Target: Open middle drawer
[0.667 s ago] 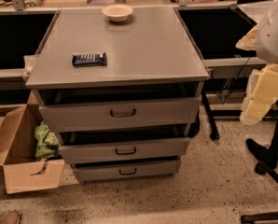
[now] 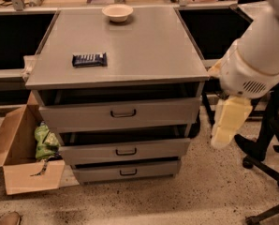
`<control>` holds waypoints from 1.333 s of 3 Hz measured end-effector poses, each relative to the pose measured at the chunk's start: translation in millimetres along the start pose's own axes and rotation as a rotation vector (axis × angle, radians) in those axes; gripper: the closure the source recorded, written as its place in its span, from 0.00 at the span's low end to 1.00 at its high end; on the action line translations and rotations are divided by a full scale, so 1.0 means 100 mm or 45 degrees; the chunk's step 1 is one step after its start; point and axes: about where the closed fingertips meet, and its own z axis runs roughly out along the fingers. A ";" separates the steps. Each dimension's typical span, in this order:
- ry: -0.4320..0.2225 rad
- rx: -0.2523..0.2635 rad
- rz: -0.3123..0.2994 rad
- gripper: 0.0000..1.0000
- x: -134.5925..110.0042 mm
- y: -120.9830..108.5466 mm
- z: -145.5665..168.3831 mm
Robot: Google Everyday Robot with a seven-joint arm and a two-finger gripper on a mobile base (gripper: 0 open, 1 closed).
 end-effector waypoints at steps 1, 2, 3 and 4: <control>-0.021 -0.083 -0.036 0.00 -0.20 0.20 0.69; -0.083 -0.174 -0.061 0.00 -0.43 0.39 1.37; -0.142 -0.248 -0.082 0.00 -0.63 0.47 1.84; -0.174 -0.325 -0.110 0.00 -0.80 0.51 2.22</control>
Offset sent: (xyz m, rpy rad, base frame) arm 0.0065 0.1159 -0.2036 0.1520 0.1775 0.1338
